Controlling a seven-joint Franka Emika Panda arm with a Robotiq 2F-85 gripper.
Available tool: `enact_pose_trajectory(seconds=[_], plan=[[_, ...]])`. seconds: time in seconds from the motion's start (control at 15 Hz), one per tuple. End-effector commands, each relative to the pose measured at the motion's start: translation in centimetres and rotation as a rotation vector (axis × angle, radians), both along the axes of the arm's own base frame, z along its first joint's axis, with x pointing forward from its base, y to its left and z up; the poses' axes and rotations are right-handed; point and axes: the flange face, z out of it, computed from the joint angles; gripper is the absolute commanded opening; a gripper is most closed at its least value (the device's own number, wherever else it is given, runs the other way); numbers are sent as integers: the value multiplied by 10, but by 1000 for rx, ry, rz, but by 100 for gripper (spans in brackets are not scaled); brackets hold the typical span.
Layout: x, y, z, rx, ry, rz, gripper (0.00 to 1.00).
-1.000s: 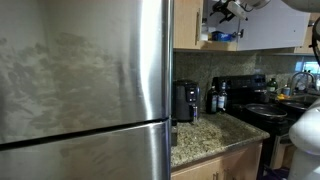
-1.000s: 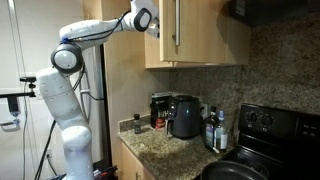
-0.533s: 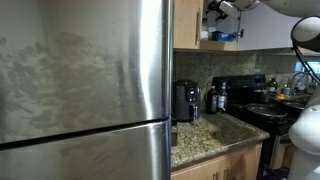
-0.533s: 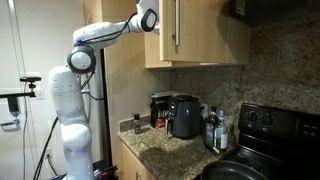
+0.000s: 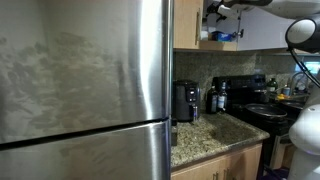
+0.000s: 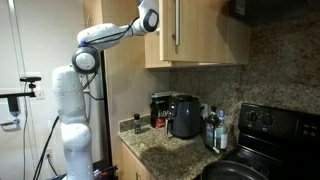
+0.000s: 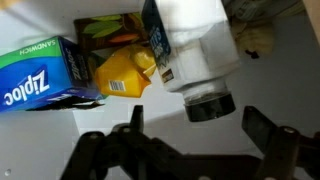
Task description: Pick up the bottle from the cabinet and put it on the counter, then close the cabinet door
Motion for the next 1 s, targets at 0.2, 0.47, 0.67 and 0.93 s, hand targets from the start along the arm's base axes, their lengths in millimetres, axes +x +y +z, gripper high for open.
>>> enact_pose_trajectory(seconds=[0.2,0.47,0.67,0.93], plan=[[19,5,-3,-47,4,-11,100],[21,3,-4,-38,14,-7,100],[32,14,-8,22,64,82,100],[45,16,-2,34,38,76,100]])
